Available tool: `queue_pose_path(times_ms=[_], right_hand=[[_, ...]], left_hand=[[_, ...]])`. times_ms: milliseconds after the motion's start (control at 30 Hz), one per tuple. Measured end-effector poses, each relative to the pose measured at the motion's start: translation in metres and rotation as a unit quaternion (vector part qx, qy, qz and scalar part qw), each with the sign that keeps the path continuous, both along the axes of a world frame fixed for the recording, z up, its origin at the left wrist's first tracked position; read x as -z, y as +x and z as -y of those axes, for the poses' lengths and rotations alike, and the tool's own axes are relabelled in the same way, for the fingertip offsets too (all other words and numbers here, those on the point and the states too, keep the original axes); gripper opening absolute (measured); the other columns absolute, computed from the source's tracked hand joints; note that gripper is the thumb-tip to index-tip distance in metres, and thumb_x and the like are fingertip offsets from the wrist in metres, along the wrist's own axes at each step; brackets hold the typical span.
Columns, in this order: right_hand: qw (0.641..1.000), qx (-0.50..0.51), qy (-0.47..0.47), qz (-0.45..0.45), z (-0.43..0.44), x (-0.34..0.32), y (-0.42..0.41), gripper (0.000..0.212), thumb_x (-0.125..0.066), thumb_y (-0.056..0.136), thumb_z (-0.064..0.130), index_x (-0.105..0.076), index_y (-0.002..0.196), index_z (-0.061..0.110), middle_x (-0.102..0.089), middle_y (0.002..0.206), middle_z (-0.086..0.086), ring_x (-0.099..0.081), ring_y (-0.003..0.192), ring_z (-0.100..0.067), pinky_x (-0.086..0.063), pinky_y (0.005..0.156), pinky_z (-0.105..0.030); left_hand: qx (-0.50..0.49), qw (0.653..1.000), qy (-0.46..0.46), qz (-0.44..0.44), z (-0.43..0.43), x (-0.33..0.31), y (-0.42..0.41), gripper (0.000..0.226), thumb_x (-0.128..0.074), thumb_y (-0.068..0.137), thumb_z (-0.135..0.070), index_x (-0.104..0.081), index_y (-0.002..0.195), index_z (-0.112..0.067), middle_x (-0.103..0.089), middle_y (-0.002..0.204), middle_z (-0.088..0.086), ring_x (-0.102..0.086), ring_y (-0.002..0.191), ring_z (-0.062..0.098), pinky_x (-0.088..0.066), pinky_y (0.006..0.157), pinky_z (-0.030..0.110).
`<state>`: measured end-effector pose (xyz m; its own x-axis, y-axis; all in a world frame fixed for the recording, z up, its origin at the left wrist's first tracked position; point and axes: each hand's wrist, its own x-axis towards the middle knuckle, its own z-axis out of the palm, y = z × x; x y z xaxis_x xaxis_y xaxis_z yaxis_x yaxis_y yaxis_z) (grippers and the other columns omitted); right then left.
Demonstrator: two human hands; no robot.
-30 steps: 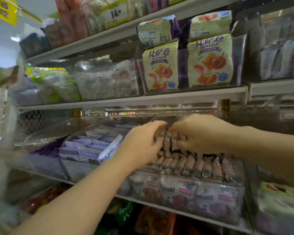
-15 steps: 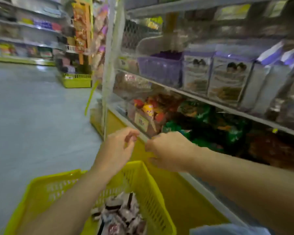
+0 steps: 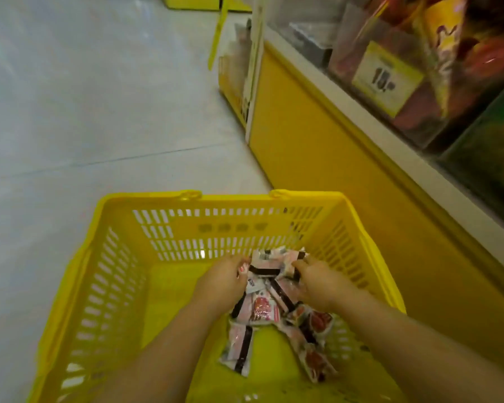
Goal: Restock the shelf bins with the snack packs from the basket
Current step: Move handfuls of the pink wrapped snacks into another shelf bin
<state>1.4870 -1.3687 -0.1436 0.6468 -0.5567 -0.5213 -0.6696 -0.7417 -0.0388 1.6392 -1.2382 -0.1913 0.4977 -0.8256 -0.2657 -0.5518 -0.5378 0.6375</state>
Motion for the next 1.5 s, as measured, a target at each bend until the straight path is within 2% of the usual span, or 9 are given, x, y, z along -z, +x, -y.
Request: queue_pose_path(times_ms=[233, 367, 500, 600, 700, 967, 1100, 1267, 1500], right_hand=[[0.998, 0.053, -0.014, 0.03, 0.019, 0.05, 0.014, 0.069, -0.06, 0.09, 0.027, -0.021, 0.147, 0.026, -0.026, 0.151, -0.005, -0.059, 0.108, -0.026, -0.055, 0.074, -0.032], [0.994, 0.084, 0.007, 0.072, 0.02, 0.063, 0.012, 0.06, -0.064, 0.088, 0.023, -0.037, 0.142, 0.025, -0.026, 0.151, -0.005, -0.053, 0.118, -0.027, -0.051, 0.089, -0.036], [0.98, 0.12, 0.013, 0.161, 0.023, 0.061, 0.006, 0.041, -0.069, 0.082, 0.011, -0.06, 0.122, 0.018, -0.05, 0.131, -0.001, -0.055, 0.111, -0.021, -0.047, 0.09, -0.028], [0.949, 0.195, 0.04, 0.243, 0.024, 0.049, 0.003, 0.017, -0.068, 0.084, 0.018, -0.065, 0.1, 0.022, -0.065, 0.099, 0.002, -0.061, 0.08, -0.01, -0.047, 0.064, -0.018], [0.922, 0.243, 0.083, 0.288, 0.024, 0.039, 0.004, 0.009, -0.059, 0.091, 0.027, -0.06, 0.088, 0.019, -0.061, 0.073, 0.007, -0.056, 0.059, -0.01, -0.035, 0.046, -0.018], [0.793, 0.408, 0.325, 0.316, 0.013, 0.037, 0.005, 0.024, -0.05, 0.096, 0.038, -0.06, 0.101, 0.017, -0.07, 0.087, -0.005, -0.067, 0.073, -0.018, -0.058, 0.076, -0.038], [0.7, 0.445, 0.471, 0.3, 0.009, 0.04, 0.006, 0.033, -0.066, 0.085, 0.033, -0.054, 0.109, 0.014, -0.075, 0.083, -0.007, -0.073, 0.073, -0.017, -0.056, 0.057, -0.026], [0.727, 0.428, 0.446, 0.298, 0.01, 0.046, 0.009, 0.032, -0.075, 0.078, 0.008, -0.061, 0.108, 0.006, -0.075, 0.087, -0.01, -0.073, 0.077, -0.023, -0.056, 0.065, -0.031], [0.656, 0.449, 0.521, 0.311, 0.008, 0.042, 0.019, 0.016, -0.069, 0.083, 0.008, -0.063, 0.098, 0.008, -0.075, 0.089, -0.008, -0.072, 0.079, -0.017, -0.056, 0.067, -0.027]], left_hand=[[-0.054, 0.995, 0.008, -0.084, 0.045, 0.046, -0.007, 0.064, -0.059, 0.094, -0.024, -0.027, 0.149, -0.022, -0.035, 0.152, 0.002, -0.042, 0.133, 0.021, -0.039, 0.103, 0.031], [-0.136, 0.961, -0.019, -0.24, 0.058, 0.048, -0.016, 0.065, -0.064, 0.089, -0.032, -0.03, 0.143, -0.022, -0.056, 0.13, 0.004, -0.062, 0.081, 0.002, -0.051, 0.061, 0.018], [-0.216, 0.91, -0.051, -0.351, 0.056, 0.044, -0.024, 0.024, -0.061, 0.091, -0.042, -0.056, 0.106, -0.025, -0.062, 0.113, -0.001, -0.069, 0.081, 0.01, -0.06, 0.075, 0.038], [-0.25, 0.916, -0.072, -0.306, 0.05, 0.039, -0.021, 0.026, -0.059, 0.092, -0.042, -0.067, 0.097, -0.018, -0.069, 0.094, 0.0, -0.067, 0.084, 0.017, -0.058, 0.08, 0.04], [-0.288, 0.903, -0.106, -0.3, 0.038, 0.032, -0.008, 0.012, -0.069, 0.087, -0.024, -0.061, 0.089, -0.014, -0.065, 0.085, 0.001, -0.066, 0.075, 0.012, -0.056, 0.058, 0.021], [-0.244, 0.905, -0.053, -0.344, 0.007, 0.03, 0.014, 0.073, -0.074, 0.079, -0.003, -0.039, 0.14, -0.022, -0.051, 0.107, -0.012, -0.062, 0.084, 0.012, -0.056, 0.061, 0.023], [-0.233, 0.878, -0.025, -0.418, 0.007, 0.031, 0.016, 0.044, -0.071, 0.082, -0.002, -0.058, 0.122, -0.012, -0.072, 0.095, 0.007, -0.072, 0.086, 0.023, -0.059, 0.08, 0.042], [-0.267, 0.817, -0.074, -0.506, 0.013, 0.026, 0.016, 0.021, -0.064, 0.088, -0.003, -0.065, 0.108, -0.009, -0.074, 0.096, 0.013, -0.073, 0.086, 0.026, -0.059, 0.069, 0.036], [-0.255, 0.769, -0.076, -0.58, 0.017, 0.015, 0.013, 0.026, -0.058, 0.09, 0.004, -0.053, 0.115, 0.003, -0.071, 0.096, 0.021, -0.073, 0.08, 0.024, -0.059, 0.063, 0.03]])
